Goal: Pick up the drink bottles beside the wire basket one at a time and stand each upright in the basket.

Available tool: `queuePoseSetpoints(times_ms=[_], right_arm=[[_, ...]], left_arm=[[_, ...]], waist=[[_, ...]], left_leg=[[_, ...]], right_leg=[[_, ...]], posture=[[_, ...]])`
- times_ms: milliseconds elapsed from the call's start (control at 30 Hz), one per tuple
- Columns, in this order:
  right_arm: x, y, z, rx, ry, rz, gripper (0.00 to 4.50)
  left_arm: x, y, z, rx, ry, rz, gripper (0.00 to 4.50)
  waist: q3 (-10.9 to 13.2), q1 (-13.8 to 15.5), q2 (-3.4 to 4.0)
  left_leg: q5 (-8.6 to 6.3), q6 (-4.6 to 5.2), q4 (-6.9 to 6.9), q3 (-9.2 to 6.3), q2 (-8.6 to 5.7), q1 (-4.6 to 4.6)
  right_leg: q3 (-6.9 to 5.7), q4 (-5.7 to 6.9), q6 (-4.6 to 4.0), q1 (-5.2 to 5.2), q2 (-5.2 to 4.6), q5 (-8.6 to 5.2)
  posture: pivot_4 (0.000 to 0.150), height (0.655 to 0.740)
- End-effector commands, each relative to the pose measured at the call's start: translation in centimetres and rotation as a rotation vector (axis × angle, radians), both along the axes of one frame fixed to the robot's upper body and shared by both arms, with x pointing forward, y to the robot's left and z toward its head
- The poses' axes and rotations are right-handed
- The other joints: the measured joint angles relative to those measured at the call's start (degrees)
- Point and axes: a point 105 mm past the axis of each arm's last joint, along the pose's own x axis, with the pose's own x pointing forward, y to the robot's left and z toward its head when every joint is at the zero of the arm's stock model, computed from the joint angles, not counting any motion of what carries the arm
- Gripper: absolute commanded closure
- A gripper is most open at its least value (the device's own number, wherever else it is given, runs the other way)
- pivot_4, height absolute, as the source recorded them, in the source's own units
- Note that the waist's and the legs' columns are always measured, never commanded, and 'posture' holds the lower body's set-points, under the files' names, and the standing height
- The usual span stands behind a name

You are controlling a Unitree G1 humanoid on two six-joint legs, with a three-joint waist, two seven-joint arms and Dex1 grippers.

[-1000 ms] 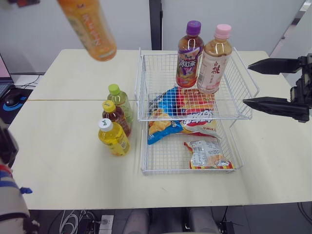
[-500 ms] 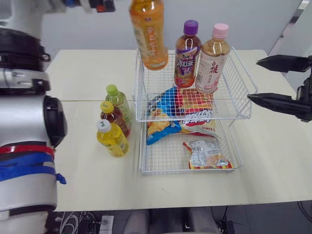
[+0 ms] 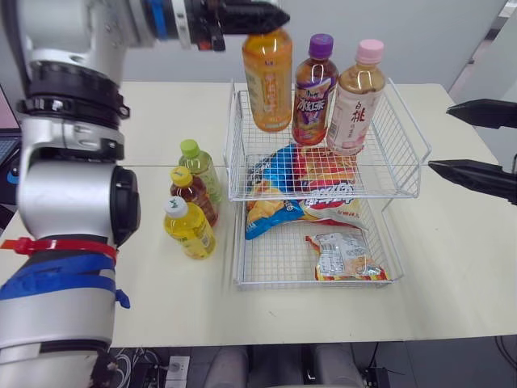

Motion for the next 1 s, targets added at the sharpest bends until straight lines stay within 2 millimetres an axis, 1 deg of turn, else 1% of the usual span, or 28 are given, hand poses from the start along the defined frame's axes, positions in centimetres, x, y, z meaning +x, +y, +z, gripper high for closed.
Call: queuePoseSetpoints(times_ms=[33, 200, 300, 433, 500, 533, 600, 733, 767, 900, 1000], right_arm=[[-0.8, -0.2, 1.0, -0.007, -0.048, -0.01, 0.0], [-1.2, -0.2, 1.3, -0.003, -0.046, -0.005, 0.0], [-1.1, -0.2, 1.4, 0.0, -0.045, -0.012, 0.0], [-0.9, -0.3, 1.6, 0.002, -0.051, -0.02, 0.0], [-0.7, -0.3, 1.6, 0.003, -0.056, -0.029, 0.0], [-0.7, -0.3, 1.6, 0.002, -0.058, -0.032, 0.0], [-0.5, -0.3, 1.6, -0.007, -0.063, -0.04, 0.0], [-0.3, -0.3, 1.7, -0.013, -0.069, -0.054, 0.0], [-0.2, -0.2, 1.7, -0.012, -0.071, -0.054, 0.0], [0.2, 0.1, 1.6, -0.011, -0.066, -0.046, 0.0], [0.5, 0.4, 1.5, -0.008, -0.062, -0.038, 0.0]], left_arm=[[0.2, -0.2, 1.2, 0.011, -0.105, 0.033, 3.14], [1.2, -1.2, 0.7, -0.011, -0.087, 0.055, 3.14], [1.7, -1.6, -0.4, 0.024, -0.068, 0.052, 3.14], [2.0, -1.5, -0.1, 0.008, -0.047, 0.064, 3.14], [2.0, -1.1, 0.1, 0.005, -0.045, 0.07, 2.41], [2.0, -0.9, 0.1, 0.005, -0.043, 0.073, 2.2], [1.9, -0.4, 0.3, 0.0, -0.038, 0.077, 1.59], [1.4, 1.0, 1.0, -0.004, -0.047, 0.082, 0.21], [1.3, 1.3, 1.3, -0.005, -0.056, 0.092, 0.03], [1.0, 2.4, 2.0, 0.002, -0.082, 0.128, 0.03], [0.3, 3.0, 2.6, 0.015, -0.103, 0.132, 0.03]], waist=[[0.0, -0.07, 0.0], [0.0, -0.05, 0.0], [0.0, -0.03, 0.0], [-0.01, -0.03, 0.0], [-0.01, -0.03, 0.0], [-0.01, -0.06, 0.0], [0.0, -0.14, 0.0], [0.0, -0.33, 0.0], [0.0, -0.35, 0.0], [0.0, -0.19, 0.0], [0.0, -0.2, 0.0]], left_leg=[[0.0, 0.0, 0.0, 0.0, 0.0, 0.0], [0.0, 0.0, -0.03, 0.01, -0.01, -0.01], [0.0, 0.0, -0.01, 0.02, -0.01, 0.0], [0.0, 0.0, 0.01, 0.01, -0.02, 0.04], [0.0, 0.0, 0.01, 0.01, -0.02, 0.04], [0.0, 0.0, 0.0, 0.02, -0.02, 0.04], [0.0, 0.0, 0.0, 0.01, -0.01, 0.04], [0.0, 0.0, -0.02, 0.02, -0.01, 0.04], [0.0, 0.0, -0.03, 0.02, 0.0, 0.05], [0.0, 0.0, 0.0, 0.01, 0.0, 0.04], [0.0, 0.0, 0.0, 0.0, 0.0, 0.03]], right_leg=[[0.0, 0.0, 0.0, 0.0, 0.0, 0.0], [0.01, -0.01, 0.0, -0.02, -0.01, 0.0], [0.01, -0.01, 0.0, 0.0, -0.01, 0.0], [0.0, 0.0, 0.01, 0.04, -0.01, 0.0], [0.0, 0.0, 0.01, 0.04, -0.01, 0.01], [0.0, 0.0, 0.01, 0.04, -0.01, 0.0], [0.0, 0.0, 0.01, 0.04, 0.0, 0.0], [0.02, 0.0, 0.01, 0.02, 0.01, 0.0], [0.02, 0.0, 0.01, 0.02, 0.01, 0.0], [0.01, 0.0, 0.01, 0.02, 0.01, 0.0], [0.0, -0.01, 0.01, 0.03, 0.0, 0.0]], posture=[[0.15, 0.74], [0.15, 0.74], [0.15, 0.74], [0.15, 0.74], [0.15, 0.74], [0.15, 0.74], [0.15, 0.74], [0.15, 0.74], [0.15, 0.74], [0.15, 0.74], [0.15, 0.74]])
